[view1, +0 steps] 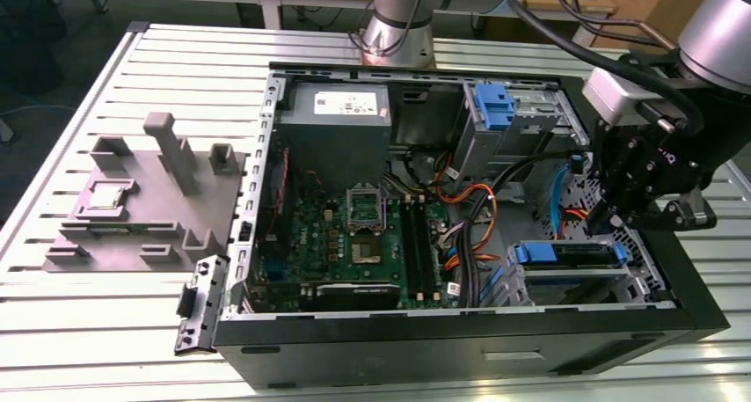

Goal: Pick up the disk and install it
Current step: 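Insert the first disk wire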

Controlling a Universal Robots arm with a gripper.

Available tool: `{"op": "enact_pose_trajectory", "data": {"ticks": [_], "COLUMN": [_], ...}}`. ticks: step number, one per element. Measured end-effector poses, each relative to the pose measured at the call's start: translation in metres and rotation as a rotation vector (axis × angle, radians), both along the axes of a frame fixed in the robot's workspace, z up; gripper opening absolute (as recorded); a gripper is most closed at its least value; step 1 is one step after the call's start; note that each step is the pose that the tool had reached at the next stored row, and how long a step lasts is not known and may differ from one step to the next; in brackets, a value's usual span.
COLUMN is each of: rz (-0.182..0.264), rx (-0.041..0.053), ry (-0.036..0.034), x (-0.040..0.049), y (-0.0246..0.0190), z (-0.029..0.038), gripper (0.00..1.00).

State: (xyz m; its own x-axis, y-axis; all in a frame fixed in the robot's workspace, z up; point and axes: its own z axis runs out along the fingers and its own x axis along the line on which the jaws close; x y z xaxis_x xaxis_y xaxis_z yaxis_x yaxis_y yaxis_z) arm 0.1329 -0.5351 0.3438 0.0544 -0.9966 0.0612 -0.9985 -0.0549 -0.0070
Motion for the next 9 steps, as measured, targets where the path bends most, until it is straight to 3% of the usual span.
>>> {"op": "enact_pose_trajectory", "data": {"ticks": [7, 9], "rz": [-0.124, -0.13], "rx": [0.0, 0.0002], "ry": [0.0001, 0.0], "x": [0.0, 0.0], "y": [0.0, -0.0005], "z": [-0.0019, -0.0022], "gripper": [0.17, 0.17]}}
